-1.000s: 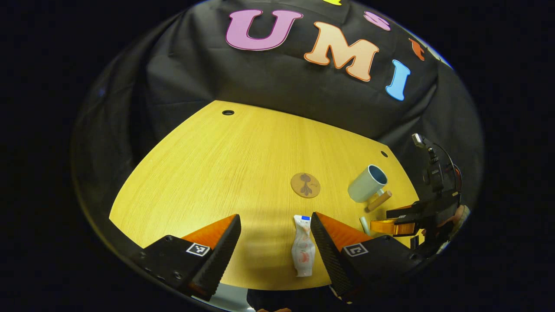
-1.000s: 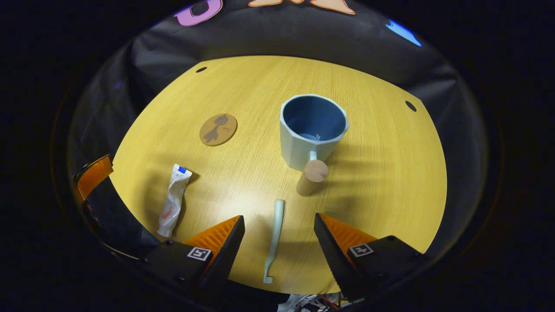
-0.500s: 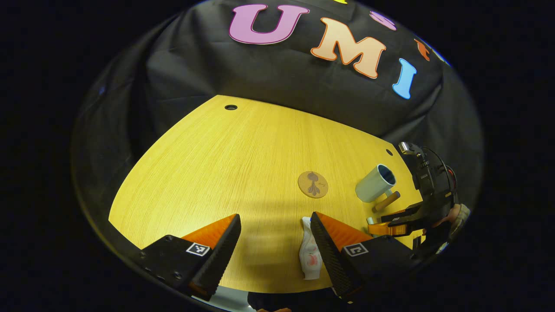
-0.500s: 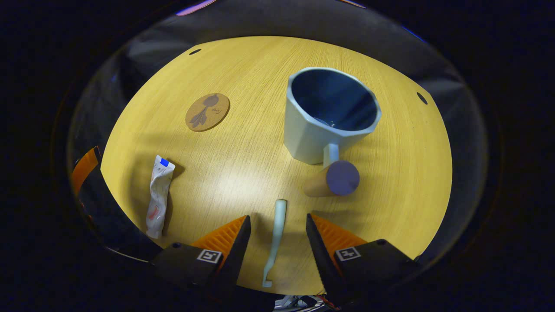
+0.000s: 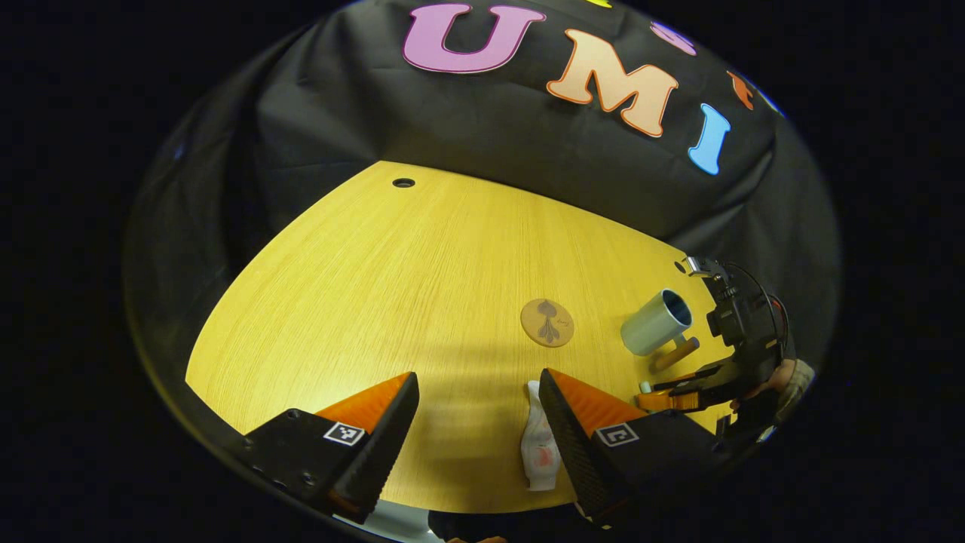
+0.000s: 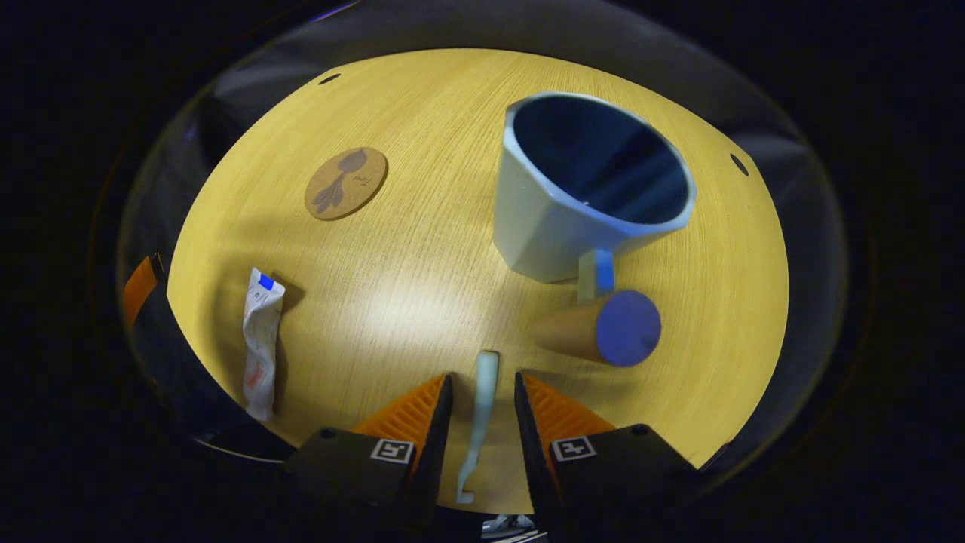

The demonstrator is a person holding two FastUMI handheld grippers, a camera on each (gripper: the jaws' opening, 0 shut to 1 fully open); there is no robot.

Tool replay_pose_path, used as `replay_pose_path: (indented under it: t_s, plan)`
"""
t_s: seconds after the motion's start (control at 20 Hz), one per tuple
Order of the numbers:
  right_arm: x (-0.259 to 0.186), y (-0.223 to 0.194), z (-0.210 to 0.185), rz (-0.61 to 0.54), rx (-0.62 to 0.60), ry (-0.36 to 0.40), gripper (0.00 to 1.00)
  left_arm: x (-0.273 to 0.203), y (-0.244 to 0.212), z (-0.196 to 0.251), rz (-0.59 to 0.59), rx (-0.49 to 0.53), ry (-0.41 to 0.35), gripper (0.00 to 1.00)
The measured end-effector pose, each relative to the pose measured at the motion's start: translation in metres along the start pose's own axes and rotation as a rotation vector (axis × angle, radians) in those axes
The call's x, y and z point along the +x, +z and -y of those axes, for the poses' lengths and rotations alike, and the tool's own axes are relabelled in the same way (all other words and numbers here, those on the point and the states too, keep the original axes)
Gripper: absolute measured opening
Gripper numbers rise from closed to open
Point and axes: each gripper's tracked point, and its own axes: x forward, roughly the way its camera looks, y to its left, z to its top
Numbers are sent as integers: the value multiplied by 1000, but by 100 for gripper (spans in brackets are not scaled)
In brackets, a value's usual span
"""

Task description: Put the toothbrush and toothpaste on the desktop into the cup, then pick up the cup and place it on the coaster on the desktop.

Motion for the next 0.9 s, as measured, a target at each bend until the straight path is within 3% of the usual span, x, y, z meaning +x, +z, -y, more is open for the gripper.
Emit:
replay_pose_path:
  t_s: [0.25, 0.35, 0.5, 0.55, 0.9]
  plan:
    - [2, -1, -3, -9, -8, 11, 48, 2, 1, 0, -6, 2, 2, 94]
    - [1, 0, -6, -9, 18, 12, 31, 3, 0, 1, -8, 6, 0, 94]
    - [3, -1, -5, -9, 37, 5, 25, 3, -1, 3, -12, 17, -6, 95]
    - [2, 0, -6, -5, 38, 7, 15, 3, -1, 4, -13, 21, -10, 94]
    - [0, 0, -6, 33, 78, -13, 8, 13, -12, 18, -62, 19, -41, 94]
